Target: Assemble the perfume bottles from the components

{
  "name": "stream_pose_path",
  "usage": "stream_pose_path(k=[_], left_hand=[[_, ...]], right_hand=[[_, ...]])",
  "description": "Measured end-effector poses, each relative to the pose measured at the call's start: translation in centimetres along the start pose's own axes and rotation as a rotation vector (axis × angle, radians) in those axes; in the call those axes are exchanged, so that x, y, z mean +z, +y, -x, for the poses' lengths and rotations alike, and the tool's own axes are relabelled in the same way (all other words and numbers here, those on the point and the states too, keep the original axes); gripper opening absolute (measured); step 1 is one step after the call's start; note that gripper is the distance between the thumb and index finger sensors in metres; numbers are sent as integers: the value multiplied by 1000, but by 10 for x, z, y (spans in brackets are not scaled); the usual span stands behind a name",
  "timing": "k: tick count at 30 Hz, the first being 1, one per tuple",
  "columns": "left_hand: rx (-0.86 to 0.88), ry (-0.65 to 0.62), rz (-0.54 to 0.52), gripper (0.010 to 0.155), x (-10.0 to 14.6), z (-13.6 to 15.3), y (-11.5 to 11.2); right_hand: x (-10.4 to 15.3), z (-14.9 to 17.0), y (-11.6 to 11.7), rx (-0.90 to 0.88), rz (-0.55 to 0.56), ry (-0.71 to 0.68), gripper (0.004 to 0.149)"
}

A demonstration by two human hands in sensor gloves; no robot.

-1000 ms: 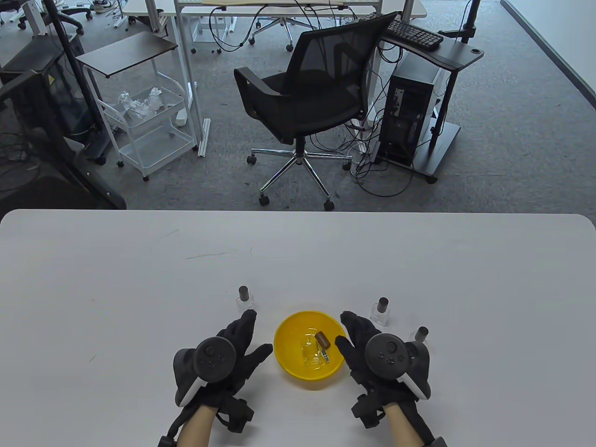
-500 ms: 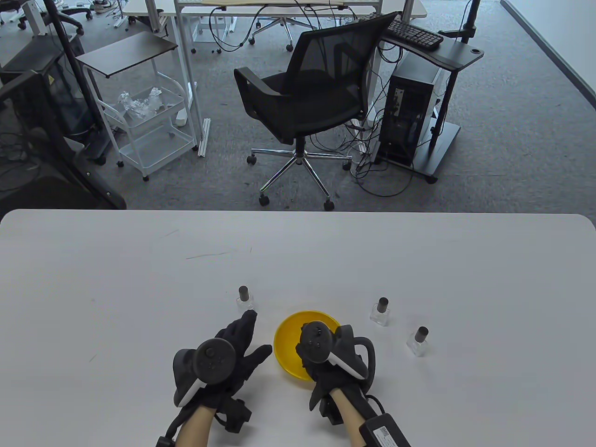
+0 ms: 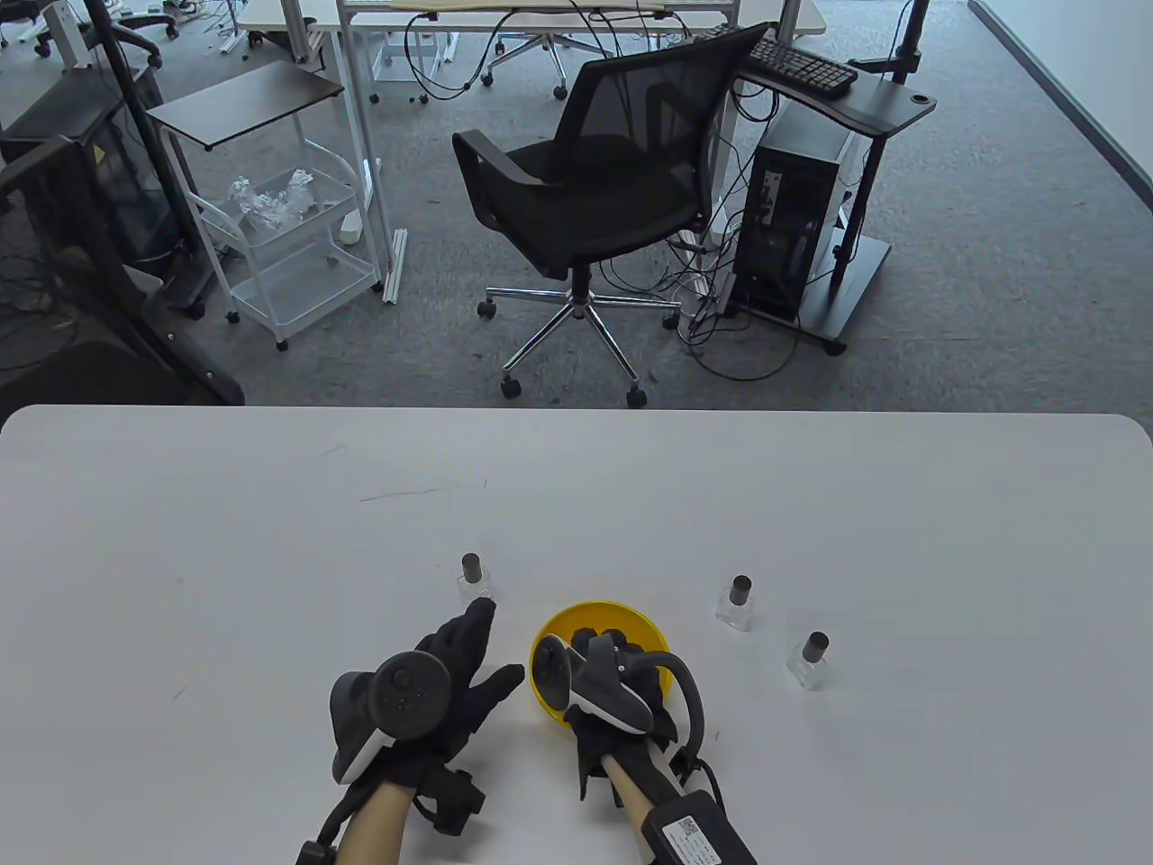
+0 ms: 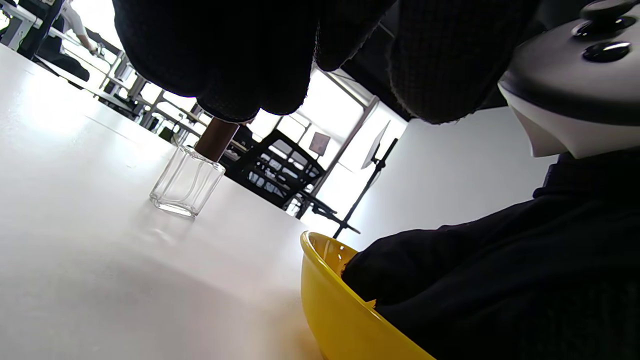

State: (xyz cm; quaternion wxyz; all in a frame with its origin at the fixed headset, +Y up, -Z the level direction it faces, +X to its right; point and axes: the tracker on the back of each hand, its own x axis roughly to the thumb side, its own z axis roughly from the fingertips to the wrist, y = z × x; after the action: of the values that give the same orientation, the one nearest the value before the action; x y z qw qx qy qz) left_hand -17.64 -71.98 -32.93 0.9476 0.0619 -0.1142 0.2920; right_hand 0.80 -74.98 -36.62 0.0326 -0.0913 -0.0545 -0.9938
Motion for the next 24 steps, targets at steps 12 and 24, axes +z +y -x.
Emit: stream_pose_path(k=[12,24], left_hand=[[42,-24,-19,78,2,-3,4],[60,-26,-16,77,3,-1,5]], right_hand=[[-2,3,-3,-49,-53,13,63],[-8,-2,-3,-30,-77,106,70]])
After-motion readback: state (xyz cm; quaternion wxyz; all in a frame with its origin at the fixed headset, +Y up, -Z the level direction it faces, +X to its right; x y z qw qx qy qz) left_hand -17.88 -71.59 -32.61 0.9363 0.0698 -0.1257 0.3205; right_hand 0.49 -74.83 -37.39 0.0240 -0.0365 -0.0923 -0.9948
